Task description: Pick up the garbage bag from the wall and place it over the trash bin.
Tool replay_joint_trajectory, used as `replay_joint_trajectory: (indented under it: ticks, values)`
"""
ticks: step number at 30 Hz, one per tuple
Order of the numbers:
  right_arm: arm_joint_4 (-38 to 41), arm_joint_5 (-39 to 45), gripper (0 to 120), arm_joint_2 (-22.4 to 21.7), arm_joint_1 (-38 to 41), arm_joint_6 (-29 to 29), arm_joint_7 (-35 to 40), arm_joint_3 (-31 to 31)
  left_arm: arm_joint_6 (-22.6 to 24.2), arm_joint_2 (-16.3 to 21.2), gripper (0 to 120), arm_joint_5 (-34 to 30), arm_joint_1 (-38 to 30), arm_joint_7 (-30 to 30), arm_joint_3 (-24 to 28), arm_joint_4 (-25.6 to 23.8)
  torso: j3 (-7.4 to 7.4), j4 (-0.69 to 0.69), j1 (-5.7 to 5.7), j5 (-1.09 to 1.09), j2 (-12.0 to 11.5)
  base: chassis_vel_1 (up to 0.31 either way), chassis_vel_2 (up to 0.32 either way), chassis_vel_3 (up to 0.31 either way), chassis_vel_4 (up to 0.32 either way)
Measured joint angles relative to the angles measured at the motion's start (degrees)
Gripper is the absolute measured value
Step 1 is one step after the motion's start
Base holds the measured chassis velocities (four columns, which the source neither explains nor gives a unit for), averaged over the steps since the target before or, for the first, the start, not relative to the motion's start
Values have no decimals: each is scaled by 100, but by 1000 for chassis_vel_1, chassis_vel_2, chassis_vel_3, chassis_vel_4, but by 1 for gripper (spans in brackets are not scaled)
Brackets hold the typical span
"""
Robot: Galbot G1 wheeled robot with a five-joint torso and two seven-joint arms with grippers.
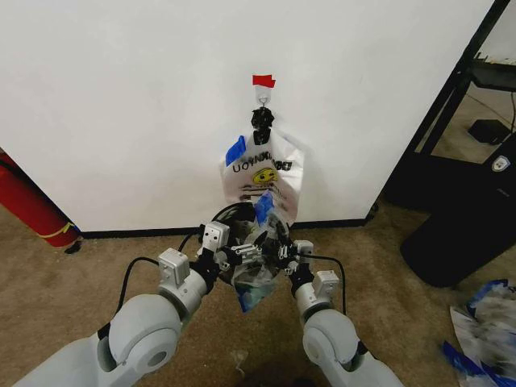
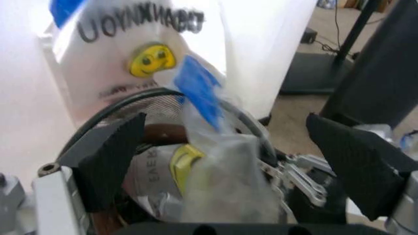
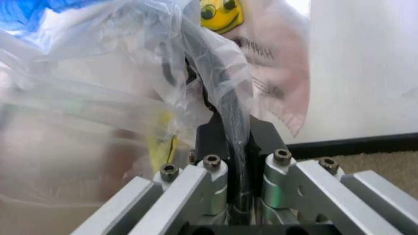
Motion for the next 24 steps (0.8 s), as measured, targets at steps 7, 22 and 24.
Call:
replay_joint_trajectory:
  ticks: [7,22,24]
  values:
    - [-65,-229,2,2,23,105,-61,-5,287,-73,95,-222,-314,-194,267,151,0,0,0,1,0,0,0,0,0]
    - [-150,-129,2,56,-3,162,-93,16,379,-274,55,-133,-642,-469,621,723,0,0,0,0,0,0,0,0,0]
    - [-164,-86,2,59,-2,169,-93,20,369,-274,47,-146,-644,-499,621,754,0,0,0,0,0,0,0,0,0]
